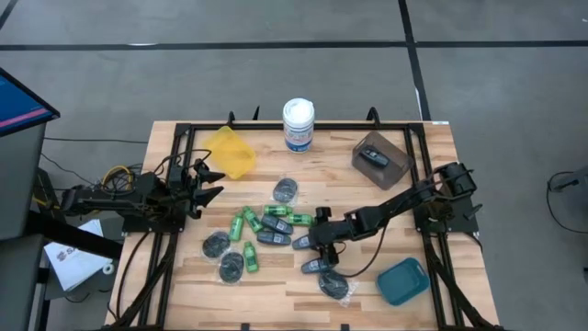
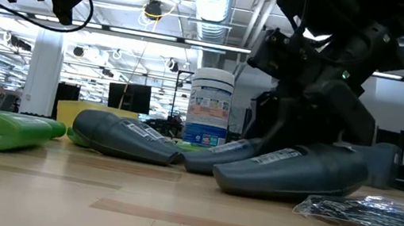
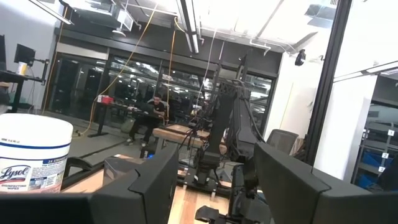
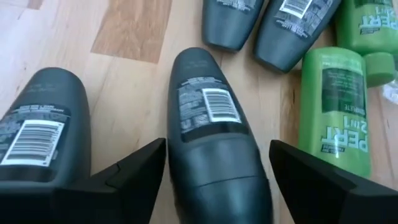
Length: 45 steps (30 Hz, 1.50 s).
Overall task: Pick & Place Travel size toiletries
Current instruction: Put the gray deodorant into the black bin
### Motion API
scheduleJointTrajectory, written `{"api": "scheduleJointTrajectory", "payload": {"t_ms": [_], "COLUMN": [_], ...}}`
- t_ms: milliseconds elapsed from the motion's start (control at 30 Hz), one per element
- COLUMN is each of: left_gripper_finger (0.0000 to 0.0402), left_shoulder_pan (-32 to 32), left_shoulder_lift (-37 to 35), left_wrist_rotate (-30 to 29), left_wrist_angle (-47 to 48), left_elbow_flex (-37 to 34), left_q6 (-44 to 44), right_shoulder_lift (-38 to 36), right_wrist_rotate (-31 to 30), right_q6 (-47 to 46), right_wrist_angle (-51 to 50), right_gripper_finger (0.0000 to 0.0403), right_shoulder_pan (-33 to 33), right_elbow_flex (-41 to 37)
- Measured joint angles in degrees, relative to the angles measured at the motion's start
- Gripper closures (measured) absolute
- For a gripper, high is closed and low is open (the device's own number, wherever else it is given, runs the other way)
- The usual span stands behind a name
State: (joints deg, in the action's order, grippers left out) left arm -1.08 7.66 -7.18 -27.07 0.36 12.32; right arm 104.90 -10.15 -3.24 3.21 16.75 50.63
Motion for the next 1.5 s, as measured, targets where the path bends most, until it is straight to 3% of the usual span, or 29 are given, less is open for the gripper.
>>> {"api": "scheduleJointTrajectory", "payload": {"t_ms": [133,333,700,900,1267,1500], "left_gripper_finger": [0.0198,0.0198,0.0198,0.0198,0.0198,0.0198], "left_shoulder_pan": [0.0,-0.02,-0.02,-0.02,0.0,-0.02], "left_shoulder_lift": [0.02,0.02,0.02,0.02,0.01,0.02], "left_wrist_rotate": [0.0,0.0,-0.02,-0.01,0.0,-0.02], "left_wrist_angle": [0.0,0.0,-0.02,-0.02,-0.02,-0.02], "left_elbow_flex": [-0.02,-0.02,0.0,-0.01,-0.01,0.0], "left_q6": [0.0,0.0,0.02,0.15,0.16,0.16], "right_shoulder_lift": [0.0,-0.67,-7.81,-17.8,-37.42,-43.18], "right_wrist_rotate": [0.0,0.0,-0.71,-7.05,-24.87,-27.29], "right_q6": [0.06,1.56,4.13,6.8,0.53,-6.91], "right_wrist_angle": [-0.22,-0.43,-4.22,-12.6,-39.2,-46.84], "right_gripper_finger": [0.0148,0.0213,0.0213,0.0213,0.0213,0.0213], "right_shoulder_pan": [0.02,0.25,0.02,-1.3,-12.32,-24.38], "right_elbow_flex": [-0.02,-0.02,-0.04,-0.03,-0.04,-3.49]}}
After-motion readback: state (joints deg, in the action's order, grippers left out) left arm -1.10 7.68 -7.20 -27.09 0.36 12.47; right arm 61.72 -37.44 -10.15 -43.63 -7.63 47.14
